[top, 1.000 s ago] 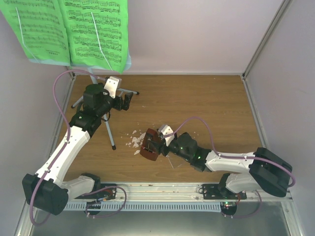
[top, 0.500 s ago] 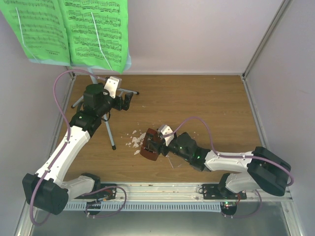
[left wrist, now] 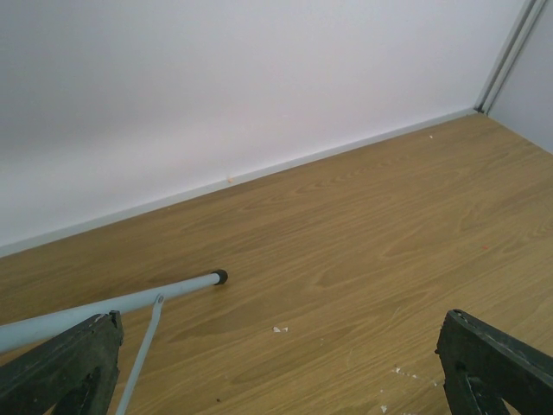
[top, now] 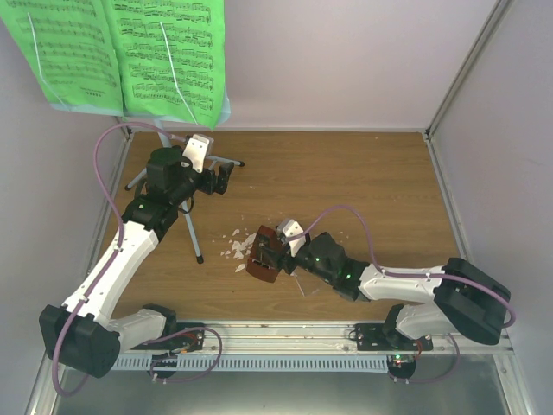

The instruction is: Pack up the instrument practice props

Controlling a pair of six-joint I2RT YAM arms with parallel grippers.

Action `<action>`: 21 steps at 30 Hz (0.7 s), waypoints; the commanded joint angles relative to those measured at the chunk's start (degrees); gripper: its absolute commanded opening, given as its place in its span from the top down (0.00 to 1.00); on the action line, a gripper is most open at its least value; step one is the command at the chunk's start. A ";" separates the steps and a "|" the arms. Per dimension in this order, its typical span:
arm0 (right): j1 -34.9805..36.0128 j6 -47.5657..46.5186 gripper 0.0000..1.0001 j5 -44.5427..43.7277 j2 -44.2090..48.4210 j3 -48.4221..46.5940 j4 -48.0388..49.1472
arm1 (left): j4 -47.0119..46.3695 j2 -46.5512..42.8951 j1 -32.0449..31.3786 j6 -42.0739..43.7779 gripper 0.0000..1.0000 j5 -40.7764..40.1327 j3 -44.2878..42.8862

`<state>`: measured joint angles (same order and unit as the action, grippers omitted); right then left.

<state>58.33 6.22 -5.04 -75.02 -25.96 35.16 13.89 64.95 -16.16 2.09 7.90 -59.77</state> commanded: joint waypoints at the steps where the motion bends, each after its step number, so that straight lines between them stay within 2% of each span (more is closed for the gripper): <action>1: -0.85 0.63 0.22 -2.22 -0.92 -1.60 0.23 | -3.10 0.09 -0.52 0.03 0.01 0.10 0.35; 14: -0.93 0.99 0.19 -2.26 -1.18 -1.91 0.04 | -3.07 0.05 -0.51 0.11 0.01 0.16 0.29; 21: -0.93 0.94 0.11 -2.16 -0.86 -2.08 -0.27 | -3.01 0.00 -0.51 0.11 0.01 0.11 0.34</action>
<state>58.06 6.72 -5.54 -75.72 -26.70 34.68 13.89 64.95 -16.16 2.09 7.90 -59.77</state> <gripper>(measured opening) 0.869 0.990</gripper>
